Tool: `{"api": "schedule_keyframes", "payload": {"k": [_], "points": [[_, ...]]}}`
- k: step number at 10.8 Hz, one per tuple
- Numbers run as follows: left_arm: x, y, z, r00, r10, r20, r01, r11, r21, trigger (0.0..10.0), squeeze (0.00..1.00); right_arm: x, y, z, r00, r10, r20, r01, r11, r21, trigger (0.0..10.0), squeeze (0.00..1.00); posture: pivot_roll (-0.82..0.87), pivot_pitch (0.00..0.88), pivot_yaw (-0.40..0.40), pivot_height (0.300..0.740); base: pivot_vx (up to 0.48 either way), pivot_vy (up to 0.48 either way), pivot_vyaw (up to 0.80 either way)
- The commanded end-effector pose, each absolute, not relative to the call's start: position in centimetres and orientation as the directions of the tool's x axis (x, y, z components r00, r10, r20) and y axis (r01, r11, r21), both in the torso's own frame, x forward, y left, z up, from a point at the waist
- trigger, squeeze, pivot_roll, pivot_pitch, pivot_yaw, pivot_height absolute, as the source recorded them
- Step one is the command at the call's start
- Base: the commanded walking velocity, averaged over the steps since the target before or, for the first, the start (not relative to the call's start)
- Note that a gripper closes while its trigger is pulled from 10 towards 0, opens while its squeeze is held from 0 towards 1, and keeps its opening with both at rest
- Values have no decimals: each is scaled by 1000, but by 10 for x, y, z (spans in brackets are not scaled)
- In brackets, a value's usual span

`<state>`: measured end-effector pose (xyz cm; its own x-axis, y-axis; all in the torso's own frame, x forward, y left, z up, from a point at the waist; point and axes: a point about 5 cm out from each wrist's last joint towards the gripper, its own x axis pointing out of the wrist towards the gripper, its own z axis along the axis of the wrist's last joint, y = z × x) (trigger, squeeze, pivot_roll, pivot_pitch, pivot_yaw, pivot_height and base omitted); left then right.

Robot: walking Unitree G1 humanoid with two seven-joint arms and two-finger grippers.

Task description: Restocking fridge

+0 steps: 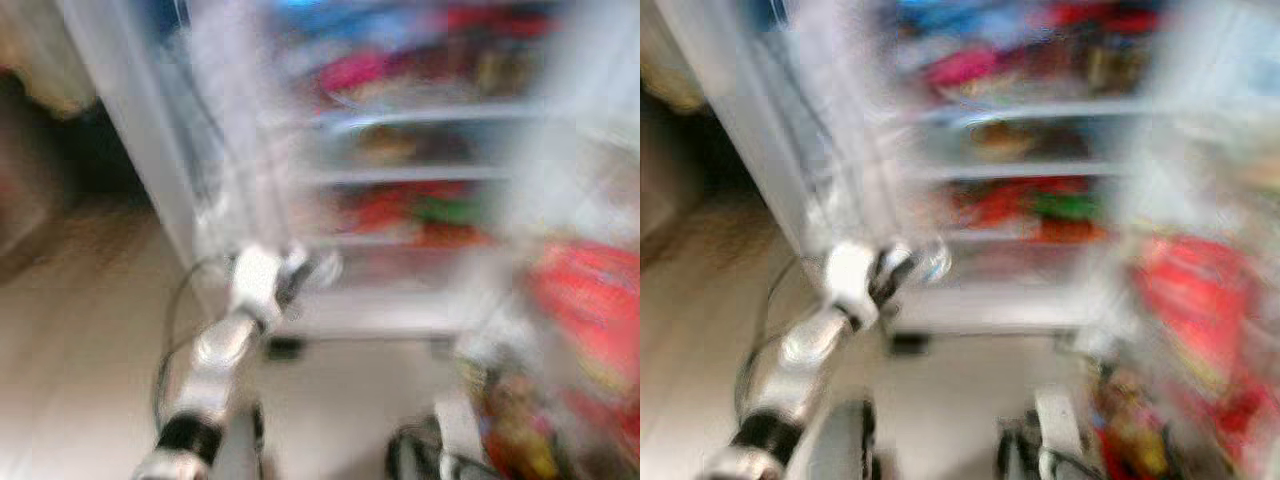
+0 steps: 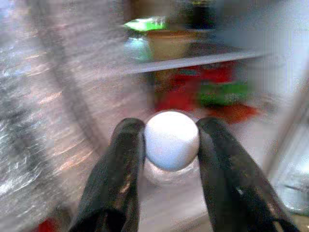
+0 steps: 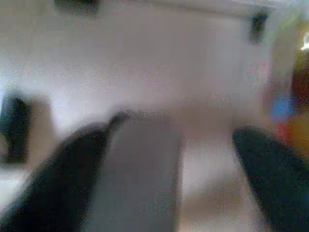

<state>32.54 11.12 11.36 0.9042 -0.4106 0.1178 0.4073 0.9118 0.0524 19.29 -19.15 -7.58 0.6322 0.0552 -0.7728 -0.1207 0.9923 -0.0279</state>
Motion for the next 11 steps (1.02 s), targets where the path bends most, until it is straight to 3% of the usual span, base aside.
{"api": "schedule_keyframes", "payload": {"k": [1, 5, 11], "points": [[325, 112, 109, 907, -410, 90, 406, 912, 66, 10000, 0, 156, -181, -96, 504, 80, -860, -121, 992, 22, 10000, 0, -46, 137, 54, 585, 0, 0, 0], [326, 112, 110, 909, -407, 91, 402, 913, 66, 10000, 0, 156, -182, -96, 504, 80, -860, -122, 992, 21, 10000, 0, -44, 142, 53, 585, 269, 0, 0], [325, 109, 108, 892, -445, 74, 440, 895, 77, 10000, 0, 156, -181, -96, 500, 84, -862, -131, 991, 21, 10000, 0, -40, 142, 53, 585, 0, 0, 0]]}}
